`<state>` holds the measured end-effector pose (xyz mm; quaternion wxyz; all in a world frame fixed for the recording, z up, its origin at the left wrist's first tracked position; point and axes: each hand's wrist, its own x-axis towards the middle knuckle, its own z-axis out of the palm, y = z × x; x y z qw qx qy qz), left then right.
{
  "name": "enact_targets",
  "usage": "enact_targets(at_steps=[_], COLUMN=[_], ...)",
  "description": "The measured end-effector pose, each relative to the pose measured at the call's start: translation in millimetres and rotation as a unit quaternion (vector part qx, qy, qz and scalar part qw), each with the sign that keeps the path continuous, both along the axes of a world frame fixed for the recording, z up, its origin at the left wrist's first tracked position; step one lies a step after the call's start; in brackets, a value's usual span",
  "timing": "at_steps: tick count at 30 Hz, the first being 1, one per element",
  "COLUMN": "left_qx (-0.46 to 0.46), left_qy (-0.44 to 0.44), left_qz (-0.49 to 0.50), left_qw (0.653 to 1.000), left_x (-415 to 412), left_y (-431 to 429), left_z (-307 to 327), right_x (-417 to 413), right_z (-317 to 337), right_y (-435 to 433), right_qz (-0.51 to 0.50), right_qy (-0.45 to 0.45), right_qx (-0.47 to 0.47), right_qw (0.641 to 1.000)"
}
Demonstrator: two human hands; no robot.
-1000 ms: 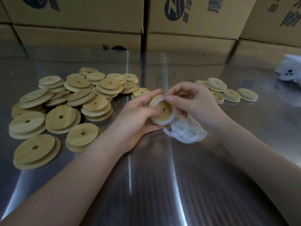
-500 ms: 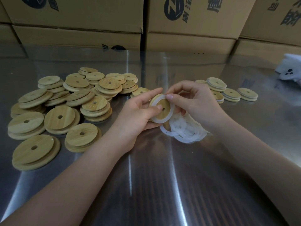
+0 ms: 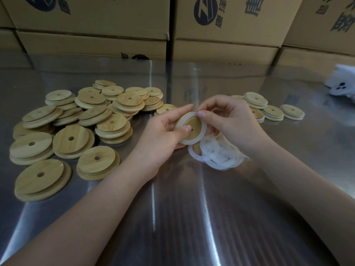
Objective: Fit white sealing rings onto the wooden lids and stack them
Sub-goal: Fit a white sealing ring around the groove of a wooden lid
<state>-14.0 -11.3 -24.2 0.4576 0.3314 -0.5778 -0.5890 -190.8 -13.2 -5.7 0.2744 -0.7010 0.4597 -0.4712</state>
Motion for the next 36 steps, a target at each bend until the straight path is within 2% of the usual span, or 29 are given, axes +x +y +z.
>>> enact_targets(at_steps=[8,18,36], left_qx=[-0.075,-0.210,-0.314], left_qy=[-0.041,-0.081,-0.124], left_qz=[0.038,0.108,0.167], left_qw=[0.996,0.968,0.926], left_x=[0.7,2.9,2.8], left_y=[-0.8,0.5,1.2], left_z=[-3.5,-2.1,-3.3], right_x=[-0.7,-2.3,-0.5], right_z=[0.4,-1.7,-0.8], right_y=[-1.2,-4.4,-3.0], right_qz=[0.002,0.011,-0.001], right_qy=[0.008,0.011,-0.004], right_qx=[-0.008,-0.026,-0.056], right_qw=[1.000,1.000,0.998])
